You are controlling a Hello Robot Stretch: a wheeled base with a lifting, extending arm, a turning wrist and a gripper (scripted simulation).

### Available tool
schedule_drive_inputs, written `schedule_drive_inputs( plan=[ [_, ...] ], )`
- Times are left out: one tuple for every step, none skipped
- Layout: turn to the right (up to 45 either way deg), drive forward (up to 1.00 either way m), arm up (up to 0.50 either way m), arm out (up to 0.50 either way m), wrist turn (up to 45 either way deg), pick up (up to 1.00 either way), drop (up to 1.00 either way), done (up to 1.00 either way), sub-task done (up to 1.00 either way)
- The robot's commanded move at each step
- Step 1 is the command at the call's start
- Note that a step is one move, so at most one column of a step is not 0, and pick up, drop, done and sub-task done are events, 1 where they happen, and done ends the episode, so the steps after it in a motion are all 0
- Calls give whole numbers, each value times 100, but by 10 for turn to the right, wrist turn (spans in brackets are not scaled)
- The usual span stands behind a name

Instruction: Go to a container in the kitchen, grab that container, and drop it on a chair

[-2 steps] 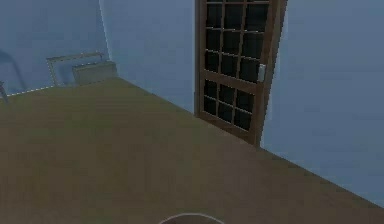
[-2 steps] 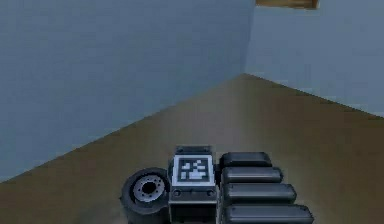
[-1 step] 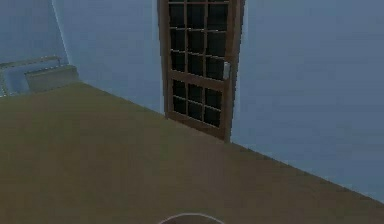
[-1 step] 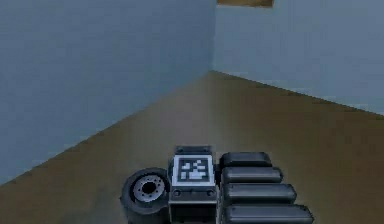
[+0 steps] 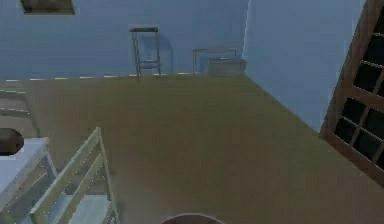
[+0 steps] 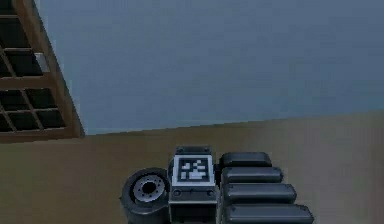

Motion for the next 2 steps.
schedule_drive_inputs(
  plan=[
    [-450, 0, 0, 0, 0, 0, 0, 0, 0],
    [-450, 0, 0, 0, 0, 0, 0, 0, 0]
  ],
)
